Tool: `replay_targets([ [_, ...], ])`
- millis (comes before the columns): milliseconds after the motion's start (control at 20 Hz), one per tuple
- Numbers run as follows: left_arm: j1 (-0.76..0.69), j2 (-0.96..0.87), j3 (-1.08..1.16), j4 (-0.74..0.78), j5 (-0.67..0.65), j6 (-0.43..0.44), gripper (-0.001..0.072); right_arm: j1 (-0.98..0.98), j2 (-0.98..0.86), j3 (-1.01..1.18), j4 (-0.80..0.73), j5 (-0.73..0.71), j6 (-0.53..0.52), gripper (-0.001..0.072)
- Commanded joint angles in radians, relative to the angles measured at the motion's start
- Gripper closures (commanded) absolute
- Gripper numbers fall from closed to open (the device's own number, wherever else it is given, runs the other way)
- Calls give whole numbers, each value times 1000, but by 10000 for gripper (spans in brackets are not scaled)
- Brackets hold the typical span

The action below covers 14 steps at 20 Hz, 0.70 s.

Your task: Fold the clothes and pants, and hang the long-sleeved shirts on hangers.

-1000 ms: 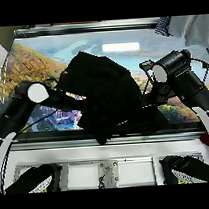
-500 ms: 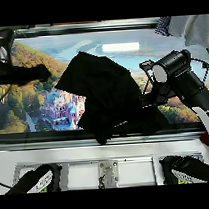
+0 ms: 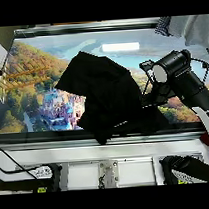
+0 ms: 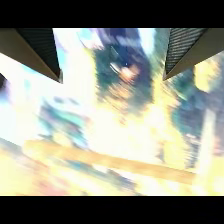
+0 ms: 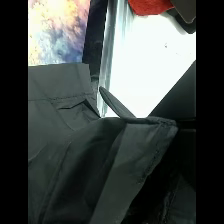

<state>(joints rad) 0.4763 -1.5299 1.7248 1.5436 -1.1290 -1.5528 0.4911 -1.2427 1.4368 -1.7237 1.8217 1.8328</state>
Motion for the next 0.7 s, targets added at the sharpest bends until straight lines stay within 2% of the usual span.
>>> replay_targets([
  [0, 85, -221, 138, 12, 80, 5, 3, 1, 0, 0, 0, 0, 0, 700],
  [300, 89, -520, 333, 185, 115, 6, 3, 1, -7, 0, 0, 0, 0, 700],
  [650, 90, -628, 333, 219, 258, 34, 3, 1, -7, 0, 0, 0, 0, 700],
])
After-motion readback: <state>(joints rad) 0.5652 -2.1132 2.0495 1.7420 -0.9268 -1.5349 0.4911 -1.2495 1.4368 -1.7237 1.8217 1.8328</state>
